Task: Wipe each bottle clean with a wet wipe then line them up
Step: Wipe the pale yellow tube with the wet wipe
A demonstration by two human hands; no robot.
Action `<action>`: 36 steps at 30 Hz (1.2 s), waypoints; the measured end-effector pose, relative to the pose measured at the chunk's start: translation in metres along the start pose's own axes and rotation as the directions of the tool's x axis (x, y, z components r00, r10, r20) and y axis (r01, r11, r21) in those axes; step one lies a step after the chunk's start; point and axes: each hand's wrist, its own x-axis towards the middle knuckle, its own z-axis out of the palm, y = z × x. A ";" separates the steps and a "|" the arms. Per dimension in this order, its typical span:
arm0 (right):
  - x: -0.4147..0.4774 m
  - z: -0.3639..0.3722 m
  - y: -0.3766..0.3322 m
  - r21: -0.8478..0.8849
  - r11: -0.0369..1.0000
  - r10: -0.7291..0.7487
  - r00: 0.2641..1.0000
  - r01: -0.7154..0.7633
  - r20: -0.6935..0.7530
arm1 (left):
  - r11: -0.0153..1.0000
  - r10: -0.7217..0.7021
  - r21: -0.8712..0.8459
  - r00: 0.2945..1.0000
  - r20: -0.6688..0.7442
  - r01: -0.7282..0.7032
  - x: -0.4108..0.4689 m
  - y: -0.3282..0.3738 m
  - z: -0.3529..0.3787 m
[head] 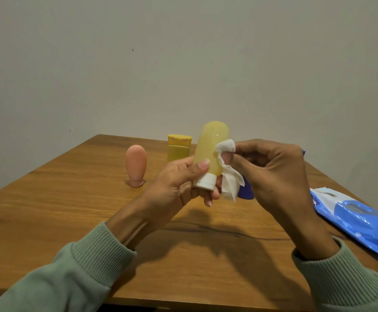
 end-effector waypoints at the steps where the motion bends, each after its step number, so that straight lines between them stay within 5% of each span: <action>1: 0.000 -0.001 0.001 0.003 1.000 -0.003 1.000 0.003 -0.026 | 1.000 -0.011 0.019 1.000 0.017 0.010 0.000 0.001 0.001; 8: -0.001 0.005 0.004 -0.074 0.996 -0.048 0.998 0.050 0.027 | 0.998 0.020 0.063 0.999 -0.042 -0.017 0.000 -0.001 -0.001; 13: 0.001 0.001 0.008 -0.133 0.986 -0.116 0.989 0.103 -0.089 | 0.971 -0.009 0.239 1.000 -0.013 0.012 -0.002 -0.001 0.002; 18: -0.003 0.010 0.009 -0.199 0.966 -0.164 0.986 0.166 0.024 | 0.943 0.070 0.331 0.993 -0.092 -0.036 -0.003 -0.003 0.007; 24: 0.000 0.007 0.011 -0.218 0.954 -0.230 0.969 0.207 -0.090 | 0.905 0.068 0.423 0.996 -0.053 -0.039 -0.003 -0.004 0.008; 30: -0.002 0.012 0.010 -0.258 0.919 -0.284 0.955 0.298 0.089 | 0.857 0.105 0.513 0.992 -0.068 -0.055 -0.002 -0.008 0.007; 36: -0.003 0.011 0.011 -0.315 0.897 -0.326 0.946 0.310 0.003 | 0.838 0.088 0.543 0.995 -0.053 -0.045 -0.002 -0.008 0.007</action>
